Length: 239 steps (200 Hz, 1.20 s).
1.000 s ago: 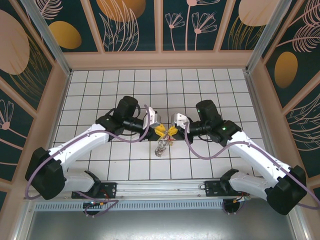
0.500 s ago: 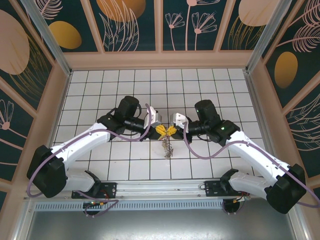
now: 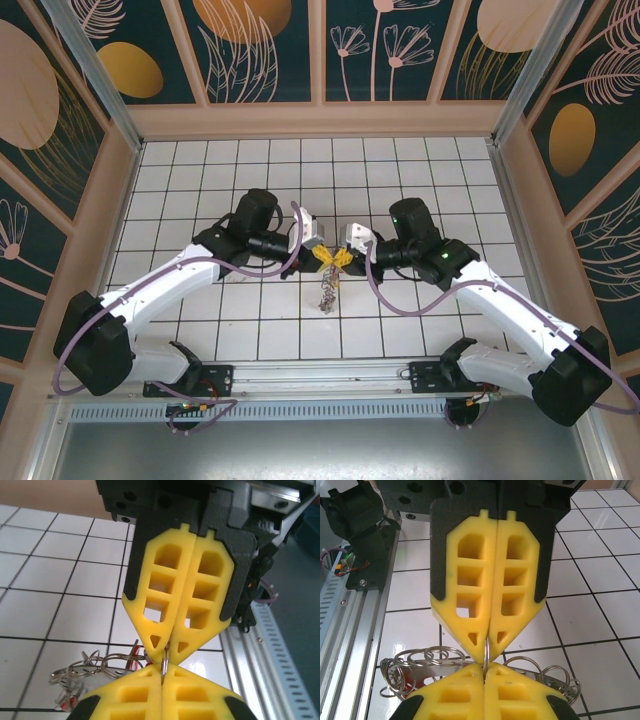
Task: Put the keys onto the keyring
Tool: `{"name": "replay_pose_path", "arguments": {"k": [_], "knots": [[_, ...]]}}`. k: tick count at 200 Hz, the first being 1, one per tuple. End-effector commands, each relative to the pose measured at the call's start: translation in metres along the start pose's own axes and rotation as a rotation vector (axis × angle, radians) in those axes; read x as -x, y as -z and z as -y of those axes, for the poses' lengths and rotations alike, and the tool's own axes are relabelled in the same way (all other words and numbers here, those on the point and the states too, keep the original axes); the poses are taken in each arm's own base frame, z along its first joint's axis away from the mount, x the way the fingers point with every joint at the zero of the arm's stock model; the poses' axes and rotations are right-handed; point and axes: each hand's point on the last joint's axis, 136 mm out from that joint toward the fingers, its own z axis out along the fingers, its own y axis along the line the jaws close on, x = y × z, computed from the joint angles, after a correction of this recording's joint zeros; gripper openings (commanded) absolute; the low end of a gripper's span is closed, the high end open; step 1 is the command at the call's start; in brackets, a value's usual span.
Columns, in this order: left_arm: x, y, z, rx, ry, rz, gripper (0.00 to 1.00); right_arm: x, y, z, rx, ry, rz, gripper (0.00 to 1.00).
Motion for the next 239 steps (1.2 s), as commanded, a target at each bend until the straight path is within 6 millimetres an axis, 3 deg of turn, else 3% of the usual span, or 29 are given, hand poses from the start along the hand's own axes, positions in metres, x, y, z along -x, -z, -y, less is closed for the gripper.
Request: {"name": "replay_pose_path", "arguments": {"k": [1,18,36,47,117,221,239], "knots": [[0.034,0.005,0.008,-0.040,-0.098,0.077,0.00,0.022,0.001,0.002,0.007,0.046,0.061,0.00],[0.038,0.008,0.015,-0.060,-0.147,0.104,0.00,0.024,0.003,0.000,0.012,0.042,0.074,0.00],[0.050,0.014,0.026,-0.085,-0.201,0.161,0.00,0.025,0.009,-0.002,0.012,0.034,0.100,0.11],[0.046,0.015,0.031,-0.097,-0.197,0.179,0.00,0.025,0.012,-0.003,0.006,0.031,0.109,0.14],[0.055,0.019,0.040,-0.127,-0.248,0.266,0.00,0.024,0.023,-0.015,0.026,0.023,0.147,0.22],[0.070,0.025,0.038,-0.096,-0.269,0.438,0.00,0.030,0.017,-0.011,0.041,0.019,0.207,0.22],[0.074,0.026,0.036,-0.089,-0.264,0.464,0.00,0.032,0.015,-0.009,0.044,0.020,0.209,0.17]]}}
